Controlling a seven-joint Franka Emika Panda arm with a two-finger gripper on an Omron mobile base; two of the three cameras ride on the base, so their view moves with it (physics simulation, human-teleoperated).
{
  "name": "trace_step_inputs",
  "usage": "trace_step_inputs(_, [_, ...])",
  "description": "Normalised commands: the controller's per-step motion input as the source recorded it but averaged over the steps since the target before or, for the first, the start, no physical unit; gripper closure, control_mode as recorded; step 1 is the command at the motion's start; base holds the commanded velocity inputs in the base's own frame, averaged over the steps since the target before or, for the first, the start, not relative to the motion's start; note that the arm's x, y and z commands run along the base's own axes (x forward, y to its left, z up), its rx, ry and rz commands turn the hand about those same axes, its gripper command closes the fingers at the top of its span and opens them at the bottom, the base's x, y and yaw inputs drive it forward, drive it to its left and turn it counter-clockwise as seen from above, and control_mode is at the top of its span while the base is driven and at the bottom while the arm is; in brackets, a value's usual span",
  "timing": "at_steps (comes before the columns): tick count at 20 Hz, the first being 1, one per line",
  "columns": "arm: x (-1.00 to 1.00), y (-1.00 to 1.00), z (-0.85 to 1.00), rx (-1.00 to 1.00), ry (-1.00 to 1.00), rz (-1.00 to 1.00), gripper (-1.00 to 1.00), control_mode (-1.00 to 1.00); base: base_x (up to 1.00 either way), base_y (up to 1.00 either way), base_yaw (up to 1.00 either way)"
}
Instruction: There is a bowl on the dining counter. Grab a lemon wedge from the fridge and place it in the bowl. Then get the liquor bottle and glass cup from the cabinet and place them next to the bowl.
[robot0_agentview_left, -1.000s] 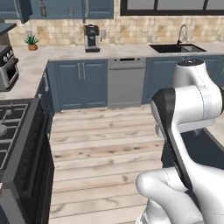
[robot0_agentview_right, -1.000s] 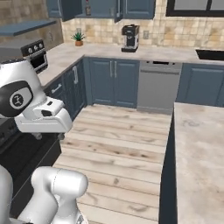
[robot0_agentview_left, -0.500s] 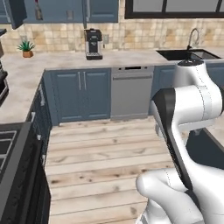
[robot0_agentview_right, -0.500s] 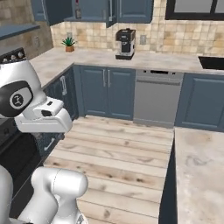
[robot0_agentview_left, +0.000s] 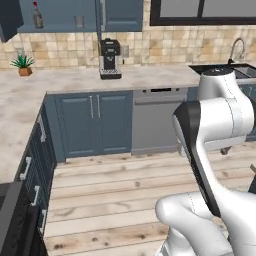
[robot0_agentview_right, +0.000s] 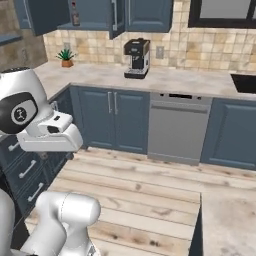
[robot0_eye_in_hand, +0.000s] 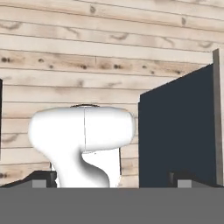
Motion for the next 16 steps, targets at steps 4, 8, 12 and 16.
trace_step_inputs(4, [0.0, 0.0, 0.0, 0.0, 0.0, 0.0, -1.0, 1.0, 1.0, 0.28, 0.0])
trace_step_inputs(8, [0.0, 0.0, 0.0, 0.0, 0.0, 0.0, -1.0, 1.0, 1.0, 0.33, 0.0])
trace_step_inputs(12, [0.0, 0.0, 0.0, 0.0, 0.0, 0.0, -1.0, 1.0, 1.0, 0.34, 0.0])
trace_step_inputs(16, [0.0, 0.0, 0.0, 0.0, 0.0, 0.0, -1.0, 1.0, 1.0, 0.31, 0.0])
